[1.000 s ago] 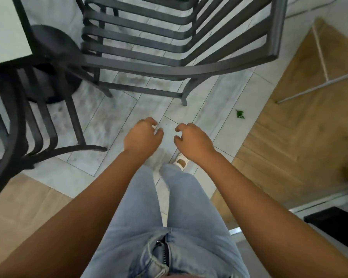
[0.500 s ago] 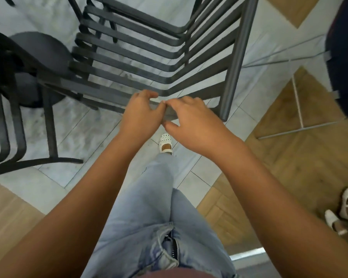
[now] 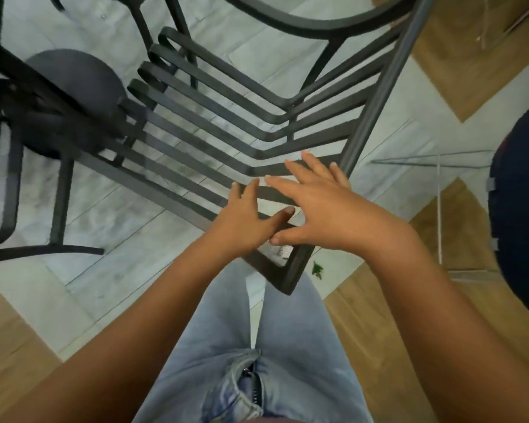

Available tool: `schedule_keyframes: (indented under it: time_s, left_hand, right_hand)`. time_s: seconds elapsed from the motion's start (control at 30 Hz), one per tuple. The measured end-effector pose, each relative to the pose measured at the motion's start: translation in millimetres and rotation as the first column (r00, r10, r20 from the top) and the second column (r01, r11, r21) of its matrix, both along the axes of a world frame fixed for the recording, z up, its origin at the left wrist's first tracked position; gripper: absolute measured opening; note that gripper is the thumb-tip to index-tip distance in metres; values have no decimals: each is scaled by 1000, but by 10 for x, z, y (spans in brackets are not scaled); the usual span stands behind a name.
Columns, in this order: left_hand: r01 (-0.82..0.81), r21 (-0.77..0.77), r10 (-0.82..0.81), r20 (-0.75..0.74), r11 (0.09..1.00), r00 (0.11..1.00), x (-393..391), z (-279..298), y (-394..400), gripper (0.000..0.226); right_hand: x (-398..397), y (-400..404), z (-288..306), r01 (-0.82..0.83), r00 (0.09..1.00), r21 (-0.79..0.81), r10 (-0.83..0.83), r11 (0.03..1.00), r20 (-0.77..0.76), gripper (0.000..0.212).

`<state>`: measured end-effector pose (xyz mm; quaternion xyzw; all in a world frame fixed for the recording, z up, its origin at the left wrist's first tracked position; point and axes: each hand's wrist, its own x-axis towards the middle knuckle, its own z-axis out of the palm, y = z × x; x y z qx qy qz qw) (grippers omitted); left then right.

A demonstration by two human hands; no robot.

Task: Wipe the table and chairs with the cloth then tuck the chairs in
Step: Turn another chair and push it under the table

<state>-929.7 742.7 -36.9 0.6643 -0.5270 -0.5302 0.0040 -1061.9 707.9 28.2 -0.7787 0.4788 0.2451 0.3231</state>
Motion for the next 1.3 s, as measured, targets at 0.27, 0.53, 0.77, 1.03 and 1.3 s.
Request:
schedule_keyframes:
  time_s: [0.27, 0.53, 0.77, 1.03, 1.3]
  left_hand:
    - [-163, 161, 162, 23, 973, 987, -579, 246, -334, 110]
    - [-310, 167, 279, 182, 936, 943, -1114, 248, -578, 127]
    - [-277, 119, 210, 399, 953, 893, -1281, 159, -498, 119]
    - [-357, 94, 264, 507, 930, 821, -1294, 140, -417, 105]
    - [-489, 69, 395, 497, 869, 773, -1398, 186, -513, 86]
  right_hand:
    - [-572, -935, 67, -245, 967, 64, 249, 967, -53, 115]
    - [-831, -1577, -60, -582, 807, 85, 587, 809, -62, 127]
    - [-1006, -2021, -170, -662, 738, -15, 648, 750, -188, 124]
    - [-1187, -2431, -340, -719, 689, -150, 667, 679, -284, 116]
    - [-1266, -2686, -445, -809, 586, -231, 767, 540, -262, 76]
